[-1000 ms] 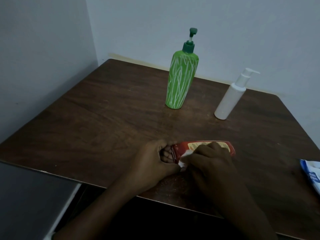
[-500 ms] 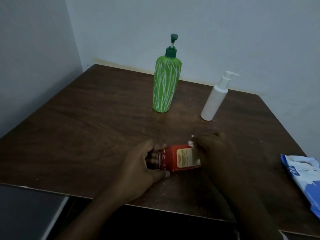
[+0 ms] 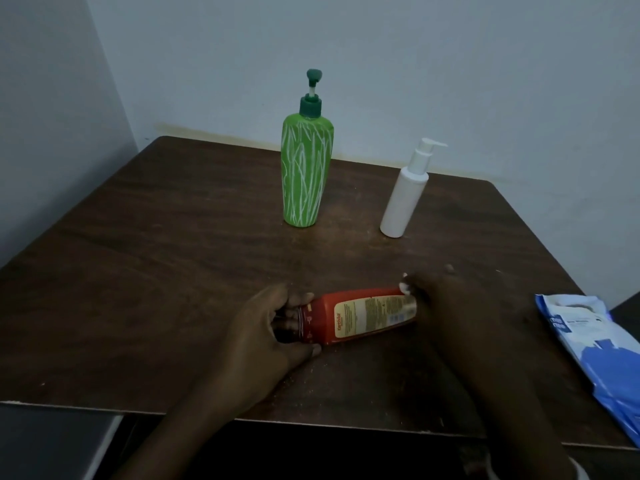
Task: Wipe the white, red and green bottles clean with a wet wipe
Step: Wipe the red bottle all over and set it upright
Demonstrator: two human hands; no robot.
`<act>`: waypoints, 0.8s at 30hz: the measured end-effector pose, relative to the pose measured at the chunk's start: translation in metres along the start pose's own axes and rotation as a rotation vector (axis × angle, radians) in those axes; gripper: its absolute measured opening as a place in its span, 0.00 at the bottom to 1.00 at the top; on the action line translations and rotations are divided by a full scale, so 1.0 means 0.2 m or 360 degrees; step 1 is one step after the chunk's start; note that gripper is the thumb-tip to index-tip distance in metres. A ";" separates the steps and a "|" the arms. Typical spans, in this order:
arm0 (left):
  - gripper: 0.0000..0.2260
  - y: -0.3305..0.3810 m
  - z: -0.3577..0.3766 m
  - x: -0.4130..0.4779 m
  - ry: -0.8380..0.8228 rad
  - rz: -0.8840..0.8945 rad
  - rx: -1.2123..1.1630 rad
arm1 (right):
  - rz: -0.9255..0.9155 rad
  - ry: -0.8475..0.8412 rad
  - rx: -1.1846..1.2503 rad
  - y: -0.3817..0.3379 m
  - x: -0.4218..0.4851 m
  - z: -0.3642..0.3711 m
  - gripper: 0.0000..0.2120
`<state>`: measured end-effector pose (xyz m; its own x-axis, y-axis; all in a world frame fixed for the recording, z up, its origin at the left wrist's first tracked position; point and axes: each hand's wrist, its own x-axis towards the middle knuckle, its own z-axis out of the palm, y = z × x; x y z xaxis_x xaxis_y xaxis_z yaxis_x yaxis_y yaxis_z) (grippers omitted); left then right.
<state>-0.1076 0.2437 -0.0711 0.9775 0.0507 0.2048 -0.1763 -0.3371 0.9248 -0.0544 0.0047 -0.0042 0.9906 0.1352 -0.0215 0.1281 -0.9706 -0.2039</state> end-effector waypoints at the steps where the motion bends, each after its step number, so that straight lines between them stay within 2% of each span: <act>1: 0.27 0.00 0.00 0.00 -0.0005 0.0001 0.0006 | -0.0028 -0.0014 0.0003 -0.03 -0.02 -0.03 0.19; 6: 0.27 0.01 0.00 -0.01 0.0008 0.0034 0.0050 | -0.0258 -0.0123 0.0094 -0.13 0.02 0.18 0.21; 8: 0.27 0.01 0.00 -0.01 0.0010 0.0044 0.0049 | -0.0328 0.0021 0.0104 -0.07 0.06 0.27 0.21; 10: 0.27 -0.01 0.00 -0.01 0.0016 0.0005 0.0019 | -0.0287 0.0062 0.0105 -0.04 0.04 0.21 0.18; 12: 0.27 -0.03 0.01 -0.01 0.0000 -0.0038 -0.0005 | -0.0104 0.0088 0.0154 -0.05 0.00 0.08 0.15; 15: 0.27 -0.03 0.01 0.00 -0.0002 -0.0022 0.0017 | 0.0046 0.0181 0.0133 0.02 0.01 0.04 0.16; 20: 0.26 0.00 0.01 0.00 0.0020 0.0044 0.0062 | -0.0196 -0.0403 0.0030 0.15 0.13 0.44 0.27; 22: 0.25 0.00 0.01 -0.01 0.0046 0.0073 0.0093 | -0.0175 -0.0352 0.0086 0.05 0.16 0.39 0.27; 24: 0.25 0.00 0.01 -0.01 0.0056 0.0058 0.0097 | -0.0205 -0.0179 0.0164 -0.09 0.13 0.28 0.25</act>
<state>-0.1095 0.2418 -0.0725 0.9656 0.0700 0.2503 -0.2034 -0.3960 0.8955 -0.0346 0.0372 -0.0560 0.9540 0.2840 -0.0965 0.2422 -0.9191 -0.3109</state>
